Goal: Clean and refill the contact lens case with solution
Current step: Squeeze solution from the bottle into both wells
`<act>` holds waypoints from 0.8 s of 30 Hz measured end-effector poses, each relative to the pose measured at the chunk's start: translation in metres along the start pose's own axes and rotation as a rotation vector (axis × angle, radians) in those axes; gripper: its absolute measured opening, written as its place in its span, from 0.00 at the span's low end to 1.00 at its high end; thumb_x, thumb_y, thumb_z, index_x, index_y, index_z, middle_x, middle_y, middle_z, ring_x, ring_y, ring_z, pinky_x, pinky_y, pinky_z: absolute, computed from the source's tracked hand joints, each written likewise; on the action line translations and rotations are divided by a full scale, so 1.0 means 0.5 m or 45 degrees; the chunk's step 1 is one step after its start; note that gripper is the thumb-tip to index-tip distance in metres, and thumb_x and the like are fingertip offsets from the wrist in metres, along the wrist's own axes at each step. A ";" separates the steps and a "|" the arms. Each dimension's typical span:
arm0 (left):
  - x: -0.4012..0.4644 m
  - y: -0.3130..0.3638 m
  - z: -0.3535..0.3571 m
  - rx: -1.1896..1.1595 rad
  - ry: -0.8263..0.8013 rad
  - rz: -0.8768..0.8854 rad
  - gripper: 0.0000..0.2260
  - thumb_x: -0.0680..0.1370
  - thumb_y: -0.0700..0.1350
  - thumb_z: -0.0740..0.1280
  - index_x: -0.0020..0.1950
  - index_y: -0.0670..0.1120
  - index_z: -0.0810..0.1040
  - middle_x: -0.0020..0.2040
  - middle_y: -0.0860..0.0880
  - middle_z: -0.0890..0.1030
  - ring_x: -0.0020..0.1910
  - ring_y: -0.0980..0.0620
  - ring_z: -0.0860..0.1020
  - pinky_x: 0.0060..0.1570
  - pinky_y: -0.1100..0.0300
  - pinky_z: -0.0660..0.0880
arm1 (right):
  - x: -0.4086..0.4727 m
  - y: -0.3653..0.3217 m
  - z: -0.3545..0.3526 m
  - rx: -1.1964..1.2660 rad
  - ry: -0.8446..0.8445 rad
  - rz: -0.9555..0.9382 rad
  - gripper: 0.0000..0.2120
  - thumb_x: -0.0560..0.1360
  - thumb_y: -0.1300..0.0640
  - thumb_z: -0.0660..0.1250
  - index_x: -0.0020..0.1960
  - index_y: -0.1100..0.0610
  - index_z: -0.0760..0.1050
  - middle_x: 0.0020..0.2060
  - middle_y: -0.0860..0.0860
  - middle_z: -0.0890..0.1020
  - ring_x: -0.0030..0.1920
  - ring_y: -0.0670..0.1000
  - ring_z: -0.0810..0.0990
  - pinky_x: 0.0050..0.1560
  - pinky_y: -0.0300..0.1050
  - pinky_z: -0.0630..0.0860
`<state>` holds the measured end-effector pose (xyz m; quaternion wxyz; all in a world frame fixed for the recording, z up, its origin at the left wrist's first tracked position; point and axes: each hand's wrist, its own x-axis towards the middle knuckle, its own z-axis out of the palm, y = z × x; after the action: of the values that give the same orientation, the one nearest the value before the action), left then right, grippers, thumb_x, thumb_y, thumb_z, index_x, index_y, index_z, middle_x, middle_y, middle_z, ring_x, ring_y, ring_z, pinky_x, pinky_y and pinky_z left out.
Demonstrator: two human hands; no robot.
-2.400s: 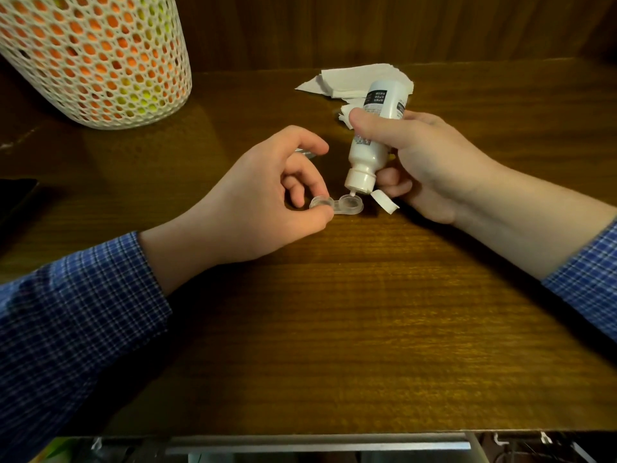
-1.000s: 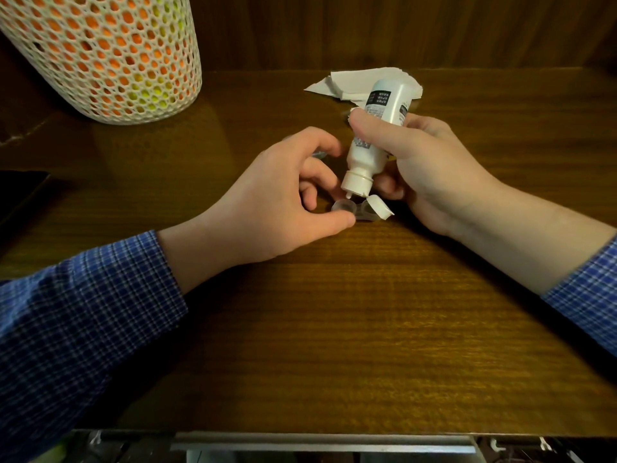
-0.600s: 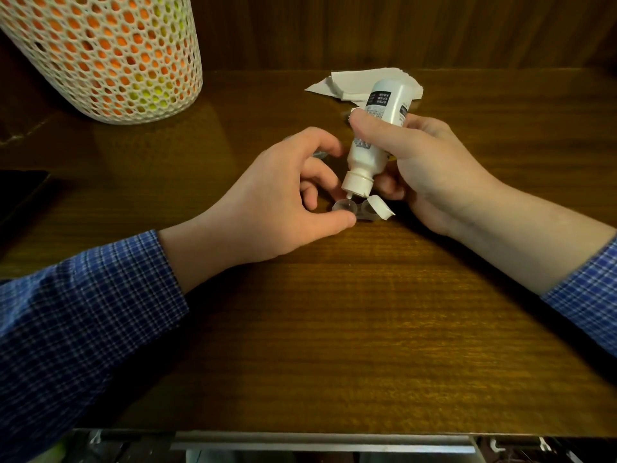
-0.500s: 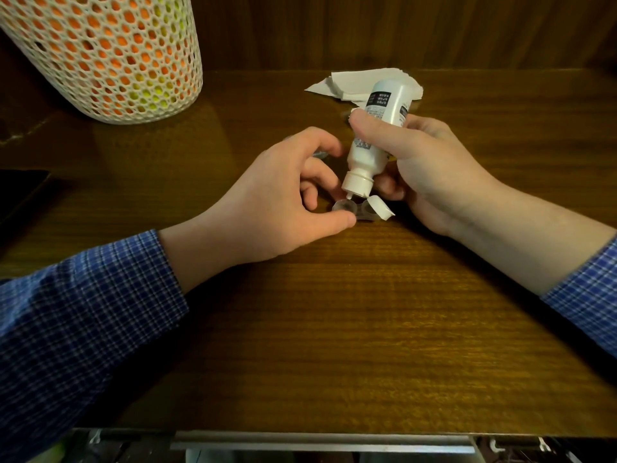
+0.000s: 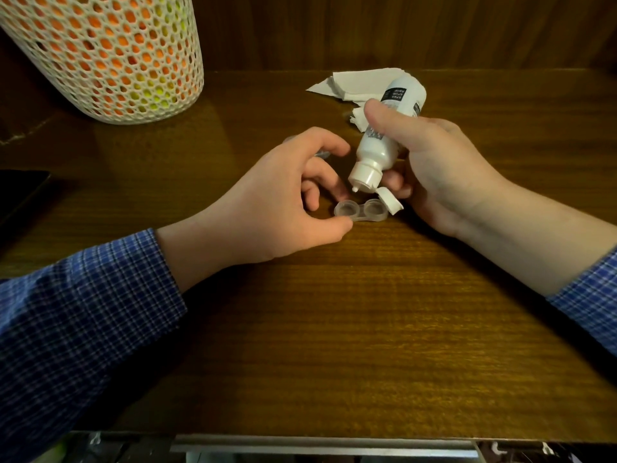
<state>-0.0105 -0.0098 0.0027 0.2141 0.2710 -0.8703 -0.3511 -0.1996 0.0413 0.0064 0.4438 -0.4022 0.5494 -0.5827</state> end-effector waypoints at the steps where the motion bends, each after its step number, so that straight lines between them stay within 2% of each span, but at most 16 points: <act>1: 0.000 -0.001 0.000 -0.001 0.001 -0.002 0.33 0.71 0.45 0.80 0.72 0.51 0.70 0.48 0.54 0.84 0.42 0.51 0.81 0.39 0.69 0.76 | -0.001 0.001 0.001 -0.013 -0.003 -0.004 0.14 0.77 0.46 0.72 0.48 0.57 0.78 0.32 0.52 0.79 0.23 0.45 0.70 0.21 0.37 0.65; 6: 0.001 -0.004 0.001 0.008 0.018 -0.004 0.32 0.71 0.42 0.80 0.72 0.50 0.70 0.48 0.54 0.84 0.39 0.53 0.80 0.39 0.69 0.77 | -0.003 0.001 0.004 -0.056 0.001 -0.007 0.13 0.77 0.47 0.72 0.50 0.57 0.77 0.32 0.50 0.80 0.22 0.45 0.71 0.21 0.36 0.65; 11: 0.002 -0.005 0.002 0.011 0.027 -0.004 0.32 0.71 0.42 0.80 0.72 0.49 0.71 0.49 0.54 0.84 0.36 0.57 0.79 0.38 0.69 0.76 | -0.004 0.000 0.009 -0.085 0.009 -0.006 0.14 0.77 0.47 0.72 0.51 0.57 0.76 0.35 0.52 0.79 0.23 0.45 0.70 0.21 0.37 0.64; 20: 0.003 -0.007 0.002 0.021 0.029 0.002 0.32 0.71 0.43 0.80 0.72 0.49 0.71 0.49 0.53 0.84 0.38 0.53 0.80 0.38 0.69 0.75 | -0.004 0.000 0.008 -0.074 0.007 -0.005 0.14 0.77 0.47 0.72 0.52 0.57 0.77 0.36 0.53 0.80 0.22 0.45 0.70 0.21 0.36 0.64; 24: 0.004 -0.008 0.003 0.016 0.032 0.001 0.32 0.71 0.43 0.80 0.71 0.49 0.71 0.49 0.54 0.84 0.37 0.56 0.79 0.38 0.68 0.76 | -0.004 0.000 0.008 -0.076 0.001 -0.006 0.14 0.77 0.47 0.73 0.51 0.57 0.77 0.36 0.53 0.80 0.23 0.46 0.70 0.21 0.37 0.64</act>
<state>-0.0116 -0.0124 -0.0008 0.2234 0.2764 -0.8699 -0.3421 -0.1951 0.0419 0.0070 0.4301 -0.4164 0.5657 -0.5671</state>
